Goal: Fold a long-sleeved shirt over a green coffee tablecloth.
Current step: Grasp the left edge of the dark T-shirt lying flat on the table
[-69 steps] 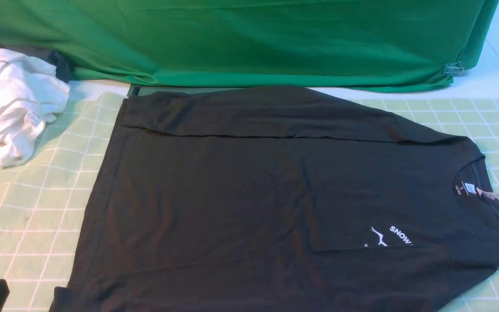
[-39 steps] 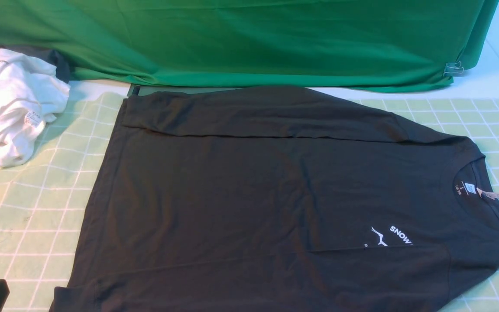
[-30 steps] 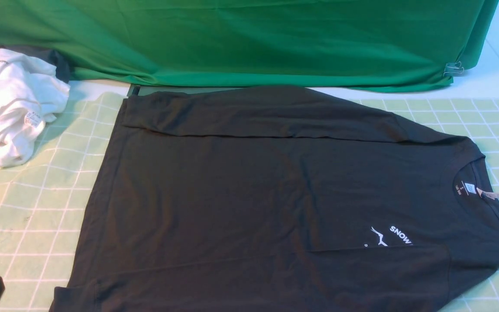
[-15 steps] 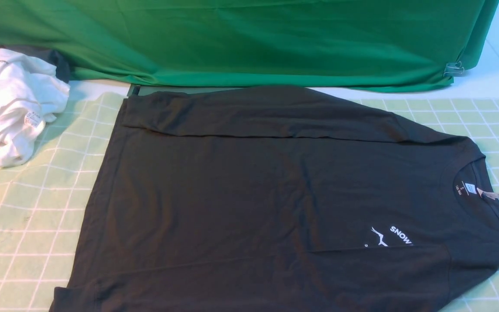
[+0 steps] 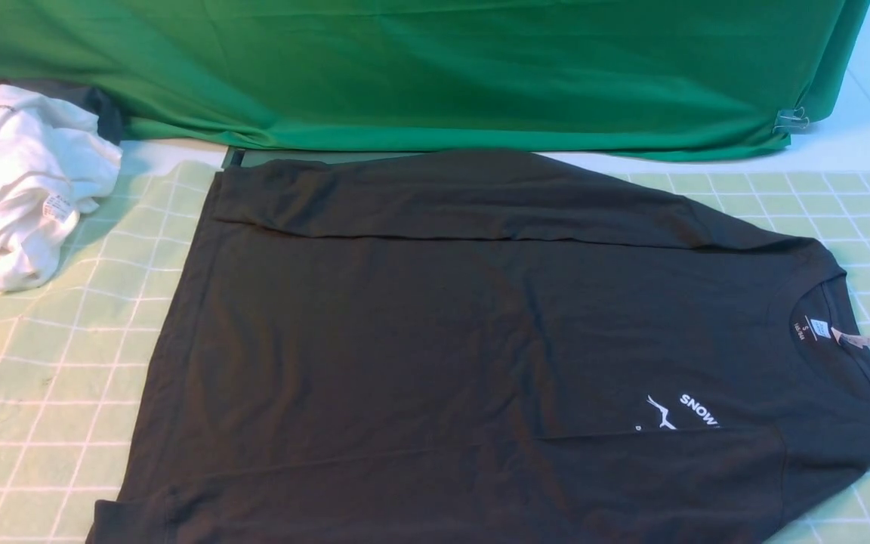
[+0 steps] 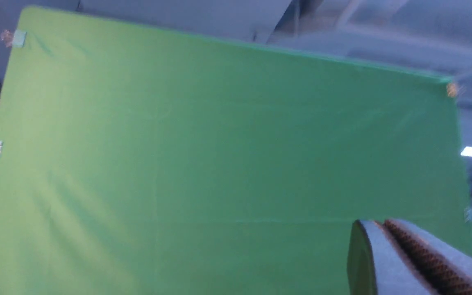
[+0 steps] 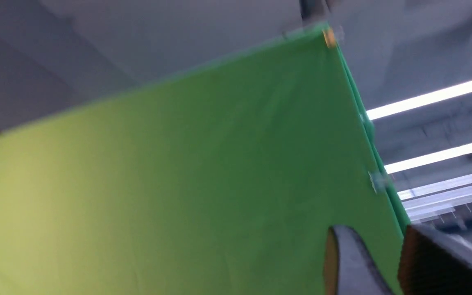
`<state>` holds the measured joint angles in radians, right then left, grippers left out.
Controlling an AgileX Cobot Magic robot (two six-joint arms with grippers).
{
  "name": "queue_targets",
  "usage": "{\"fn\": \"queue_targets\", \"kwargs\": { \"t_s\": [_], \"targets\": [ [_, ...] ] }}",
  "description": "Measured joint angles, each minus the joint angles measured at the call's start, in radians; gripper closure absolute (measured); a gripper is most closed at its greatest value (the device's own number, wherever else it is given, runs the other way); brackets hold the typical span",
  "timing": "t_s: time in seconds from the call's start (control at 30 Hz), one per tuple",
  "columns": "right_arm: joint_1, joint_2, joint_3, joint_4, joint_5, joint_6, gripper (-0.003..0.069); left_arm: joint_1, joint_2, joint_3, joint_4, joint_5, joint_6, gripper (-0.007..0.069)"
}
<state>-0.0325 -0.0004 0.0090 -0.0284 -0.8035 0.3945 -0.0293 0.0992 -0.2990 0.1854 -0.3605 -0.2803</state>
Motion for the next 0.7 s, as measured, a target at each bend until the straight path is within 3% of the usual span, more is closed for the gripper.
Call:
{"fn": "queue_targets", "kwargs": {
  "t_s": [0.13, 0.33, 0.47, 0.5, 0.53, 0.63, 0.7],
  "targets": [
    [0.000, 0.000, 0.000, 0.000, -0.075, 0.005, 0.0421, 0.000, 0.133, -0.132, -0.007, 0.101, -0.010, 0.0653],
    [0.000, 0.000, 0.000, 0.001, -0.087, 0.044, 0.0421, 0.000, 0.341, -0.230, -0.045, 0.134, -0.014, 0.0653],
    [0.000, 0.017, -0.066, -0.001, 0.159, 0.013, 0.0442, 0.000, 0.463, -0.313, -0.038, 0.257, -0.016, 0.0653],
    [0.000, 0.058, -0.146, -0.002, 0.324, -0.025, 0.0473, -0.004, 0.520, -0.378, -0.036, 0.379, -0.013, 0.0653],
    [0.000, 0.065, -0.169, -0.002, 0.364, -0.048, 0.0482, -0.006, 0.546, -0.397, -0.036, 0.414, -0.008, 0.0653],
    [0.000, 0.225, -0.340, -0.003, 0.620, -0.207, 0.0570, -0.036, 0.706, -0.546, -0.095, 0.750, 0.119, 0.0653],
    [0.000, 0.364, -0.445, -0.003, 0.709, -0.297, 0.0615, -0.054, 0.824, -0.621, -0.216, 0.926, 0.239, 0.0653]
  ]
}}
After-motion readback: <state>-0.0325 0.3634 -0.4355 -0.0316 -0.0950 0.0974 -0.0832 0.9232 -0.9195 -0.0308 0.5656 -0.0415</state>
